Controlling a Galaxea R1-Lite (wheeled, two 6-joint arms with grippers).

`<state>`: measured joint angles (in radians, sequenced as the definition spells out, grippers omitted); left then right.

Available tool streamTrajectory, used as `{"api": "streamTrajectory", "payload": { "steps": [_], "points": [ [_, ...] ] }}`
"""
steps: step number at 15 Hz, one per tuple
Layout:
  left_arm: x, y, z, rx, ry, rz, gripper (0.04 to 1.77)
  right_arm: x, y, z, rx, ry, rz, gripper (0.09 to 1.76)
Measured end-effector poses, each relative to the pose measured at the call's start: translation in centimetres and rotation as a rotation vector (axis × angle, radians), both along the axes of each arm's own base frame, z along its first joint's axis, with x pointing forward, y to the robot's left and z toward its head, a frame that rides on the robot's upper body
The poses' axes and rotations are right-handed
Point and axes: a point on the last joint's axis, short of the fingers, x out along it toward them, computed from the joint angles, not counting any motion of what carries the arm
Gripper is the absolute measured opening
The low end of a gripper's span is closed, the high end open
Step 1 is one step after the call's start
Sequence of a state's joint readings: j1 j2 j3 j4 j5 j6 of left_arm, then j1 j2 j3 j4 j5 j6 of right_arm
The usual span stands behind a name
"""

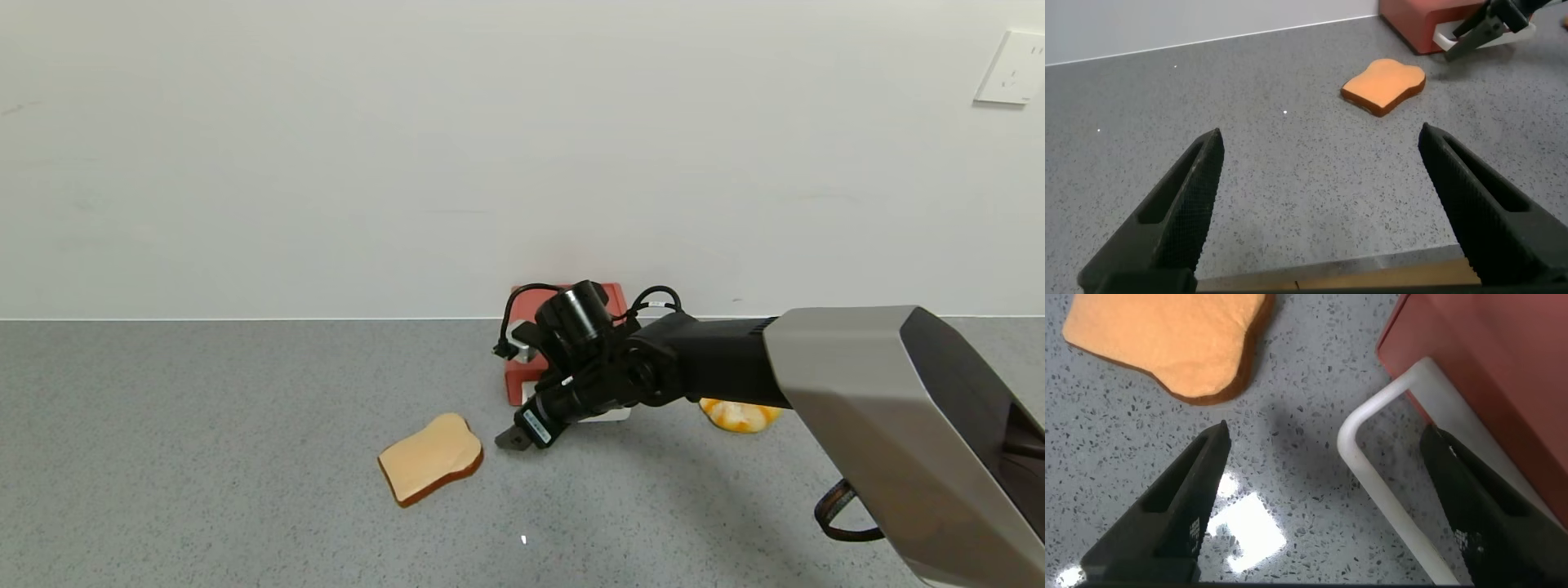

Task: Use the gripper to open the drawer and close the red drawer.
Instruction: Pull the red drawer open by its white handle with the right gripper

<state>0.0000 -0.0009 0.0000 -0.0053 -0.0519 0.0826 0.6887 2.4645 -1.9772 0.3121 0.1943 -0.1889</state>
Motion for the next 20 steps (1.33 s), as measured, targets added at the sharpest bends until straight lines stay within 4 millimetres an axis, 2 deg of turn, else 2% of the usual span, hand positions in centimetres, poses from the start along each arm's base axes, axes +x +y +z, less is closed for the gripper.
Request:
{"api": "streamTrajectory", "payload": {
  "steps": [12,20],
  "points": [
    [0.0,0.0,0.0,0.0,0.0,0.0,1.72,-0.9,0.6,-0.8,-0.031,0.062,0.008,1.71],
    [0.0,0.0,0.0,-0.002,0.0,0.0,1.72,-2.6,0.7,-0.8,-0.085,0.167,-0.003,1.71]
  ]
}}
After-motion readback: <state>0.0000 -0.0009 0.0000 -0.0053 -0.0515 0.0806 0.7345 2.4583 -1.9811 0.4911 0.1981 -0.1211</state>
